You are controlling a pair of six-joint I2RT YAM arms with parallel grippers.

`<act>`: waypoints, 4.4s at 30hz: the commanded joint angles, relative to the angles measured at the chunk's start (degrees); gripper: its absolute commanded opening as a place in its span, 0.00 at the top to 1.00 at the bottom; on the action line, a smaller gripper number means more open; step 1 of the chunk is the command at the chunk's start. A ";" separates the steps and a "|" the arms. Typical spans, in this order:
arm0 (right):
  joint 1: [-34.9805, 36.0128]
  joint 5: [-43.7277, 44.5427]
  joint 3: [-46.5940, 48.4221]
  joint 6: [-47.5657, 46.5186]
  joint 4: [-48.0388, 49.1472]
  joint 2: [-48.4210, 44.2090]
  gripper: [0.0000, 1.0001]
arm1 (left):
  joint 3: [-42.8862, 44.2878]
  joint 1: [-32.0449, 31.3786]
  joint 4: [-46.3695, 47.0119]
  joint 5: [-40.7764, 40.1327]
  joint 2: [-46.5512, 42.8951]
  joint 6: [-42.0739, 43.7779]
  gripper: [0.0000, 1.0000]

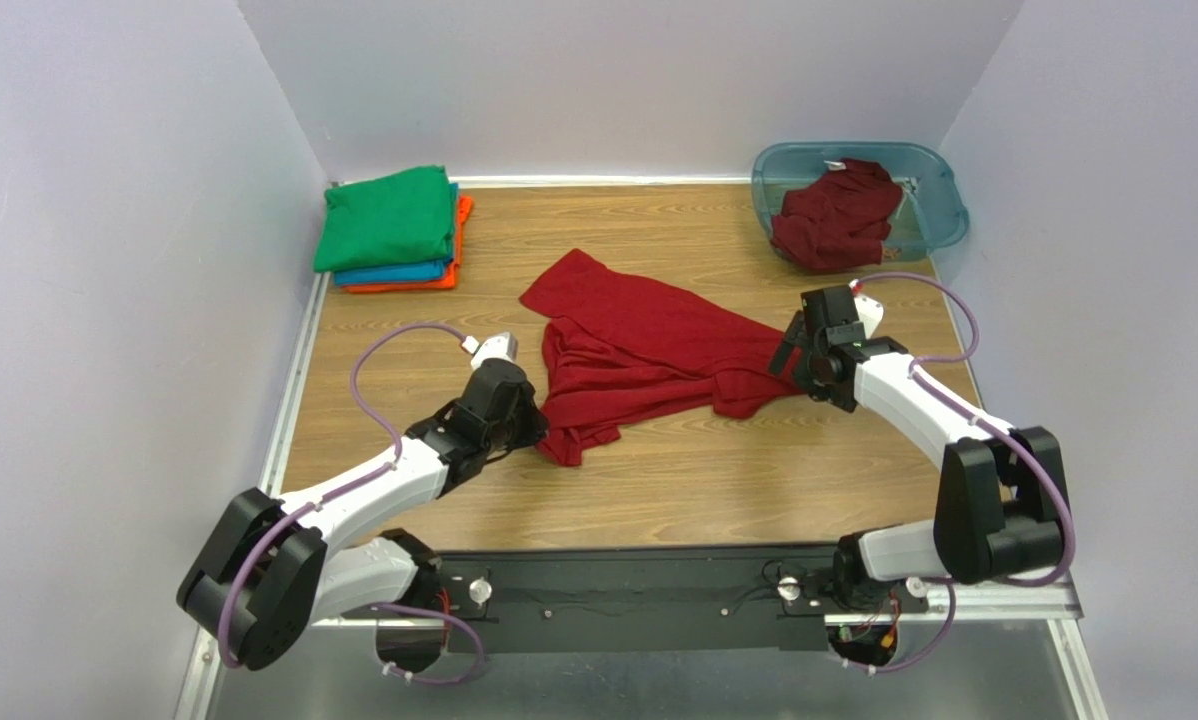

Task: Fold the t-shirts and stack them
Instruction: Flatten the tshirt out

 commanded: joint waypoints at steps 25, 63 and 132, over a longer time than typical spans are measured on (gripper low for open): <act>-3.69 -2.09 6.22 2.86 8.43 5.42 0.99 | 5.24 -0.15 -10.26 -15.63 -9.03 -0.34 1.00; -3.69 -10.36 58.87 -6.28 -6.16 -31.24 0.99 | 56.22 0.02 -9.56 -18.89 -36.72 16.09 1.00; -1.93 -28.63 8.60 -1.63 10.36 21.50 0.00 | 28.69 20.41 2.04 3.25 36.67 13.45 0.02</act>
